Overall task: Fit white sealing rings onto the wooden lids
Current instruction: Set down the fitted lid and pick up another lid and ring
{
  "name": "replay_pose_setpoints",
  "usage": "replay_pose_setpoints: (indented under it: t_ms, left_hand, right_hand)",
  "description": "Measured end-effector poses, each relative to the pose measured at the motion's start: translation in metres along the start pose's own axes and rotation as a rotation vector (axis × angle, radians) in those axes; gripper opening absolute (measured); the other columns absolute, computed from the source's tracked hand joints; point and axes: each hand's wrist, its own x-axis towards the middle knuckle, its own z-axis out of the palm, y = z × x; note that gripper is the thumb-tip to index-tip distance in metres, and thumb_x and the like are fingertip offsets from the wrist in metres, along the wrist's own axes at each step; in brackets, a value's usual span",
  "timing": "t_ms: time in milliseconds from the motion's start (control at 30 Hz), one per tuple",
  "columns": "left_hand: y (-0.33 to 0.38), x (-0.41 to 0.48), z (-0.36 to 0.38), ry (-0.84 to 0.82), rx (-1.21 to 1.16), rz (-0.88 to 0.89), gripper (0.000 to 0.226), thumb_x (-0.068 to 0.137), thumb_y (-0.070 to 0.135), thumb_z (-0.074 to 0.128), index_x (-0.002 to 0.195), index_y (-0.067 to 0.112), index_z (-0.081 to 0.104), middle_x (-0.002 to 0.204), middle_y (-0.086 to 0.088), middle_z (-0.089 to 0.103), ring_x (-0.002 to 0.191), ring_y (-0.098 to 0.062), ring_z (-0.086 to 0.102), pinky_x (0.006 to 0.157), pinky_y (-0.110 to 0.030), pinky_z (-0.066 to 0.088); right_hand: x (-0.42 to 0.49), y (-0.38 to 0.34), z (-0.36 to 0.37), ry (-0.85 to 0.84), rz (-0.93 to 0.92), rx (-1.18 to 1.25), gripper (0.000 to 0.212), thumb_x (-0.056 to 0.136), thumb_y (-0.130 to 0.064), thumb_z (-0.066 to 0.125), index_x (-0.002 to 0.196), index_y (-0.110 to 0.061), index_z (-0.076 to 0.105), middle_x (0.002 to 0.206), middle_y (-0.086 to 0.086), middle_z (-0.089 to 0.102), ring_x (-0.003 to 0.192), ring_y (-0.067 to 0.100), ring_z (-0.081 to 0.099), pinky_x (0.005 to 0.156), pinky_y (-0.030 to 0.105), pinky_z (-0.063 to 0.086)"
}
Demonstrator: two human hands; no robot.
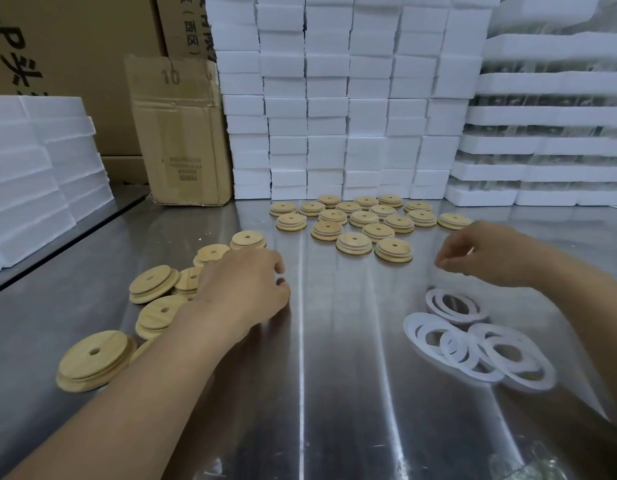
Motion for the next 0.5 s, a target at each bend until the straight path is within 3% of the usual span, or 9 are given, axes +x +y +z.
replay_pose_setpoints:
  t_ms: [67, 167, 267, 333, 400, 433, 500]
  left_hand:
    - [0.001, 0.001, -0.001, -0.037, -0.062, 0.048, 0.029, 0.1, 0.041, 0.061, 0.128, 0.04, 0.066, 0.108, 0.013, 0.067, 0.105, -0.018, 0.064, 0.083, -0.035, 0.053]
    - [0.007, 0.002, 0.001, -0.079, -0.246, 0.151, 0.022, 0.098, 0.036, 0.065, 0.118, 0.045, 0.068, 0.109, 0.018, 0.064, 0.101, -0.009, 0.065, 0.087, -0.037, 0.057]
    - [0.012, 0.002, 0.004, 0.068, -0.333, 0.207, 0.023, 0.098, 0.032, 0.06, 0.115, 0.044, 0.07, 0.108, 0.021, 0.063, 0.105, -0.007, 0.064, 0.089, -0.038, 0.056]
    - [0.01, 0.002, 0.005, 0.16, -0.186, 0.179, 0.033, 0.099, 0.032, 0.057, 0.128, 0.042, 0.066, 0.114, 0.013, 0.06, 0.118, -0.017, 0.059, 0.089, -0.039, 0.051]
    - [0.005, 0.003, 0.004, 0.087, -0.019, 0.082, 0.037, 0.101, 0.038, 0.053, 0.137, 0.033, 0.06, 0.133, 0.001, 0.061, 0.129, -0.027, 0.054, 0.096, -0.043, 0.048]
    - [0.003, 0.004, 0.004, 0.022, 0.049, 0.029, 0.031, 0.103, 0.044, 0.051, 0.129, 0.029, 0.06, 0.136, -0.003, 0.061, 0.126, -0.03, 0.054, 0.096, -0.045, 0.047]
    - [0.0, 0.004, 0.006, -0.07, 0.1, -0.015, 0.026, 0.105, 0.051, 0.046, 0.102, 0.026, 0.053, 0.121, -0.003, 0.062, 0.112, -0.03, 0.057, 0.091, -0.046, 0.047]
  right_hand:
    - [-0.005, 0.0, -0.009, -0.18, 0.003, -0.077, 0.008, 0.093, -0.029, 0.074, 0.095, -0.036, 0.077, 0.1, -0.011, 0.077, 0.095, 0.011, 0.07, 0.095, 0.035, 0.054]
    - [-0.011, -0.004, -0.014, -0.389, 0.024, -0.154, 0.015, 0.088, -0.032, 0.08, 0.1, -0.038, 0.074, 0.101, -0.008, 0.077, 0.094, 0.012, 0.071, 0.093, 0.032, 0.054]
    - [-0.008, -0.005, -0.01, -0.33, 0.019, -0.211, 0.009, 0.089, -0.034, 0.081, 0.094, -0.034, 0.073, 0.097, -0.006, 0.076, 0.093, 0.013, 0.07, 0.097, 0.036, 0.054]
    - [-0.005, -0.005, -0.005, -0.278, 0.014, -0.207, 0.007, 0.09, -0.028, 0.08, 0.087, -0.031, 0.074, 0.092, -0.005, 0.076, 0.089, 0.014, 0.07, 0.094, 0.038, 0.056]
    - [-0.003, -0.004, -0.004, -0.219, 0.002, -0.182, 0.012, 0.089, -0.024, 0.08, 0.08, -0.03, 0.075, 0.084, -0.007, 0.075, 0.081, 0.011, 0.068, 0.084, 0.033, 0.056]
    - [-0.003, -0.004, -0.004, -0.187, -0.009, -0.163, 0.014, 0.089, -0.023, 0.08, 0.078, -0.031, 0.075, 0.081, -0.009, 0.074, 0.078, 0.01, 0.067, 0.078, 0.029, 0.054]
    - [-0.002, -0.003, -0.005, -0.143, -0.03, -0.121, 0.015, 0.089, -0.022, 0.08, 0.078, -0.031, 0.075, 0.08, -0.008, 0.073, 0.076, 0.01, 0.065, 0.072, 0.026, 0.049]
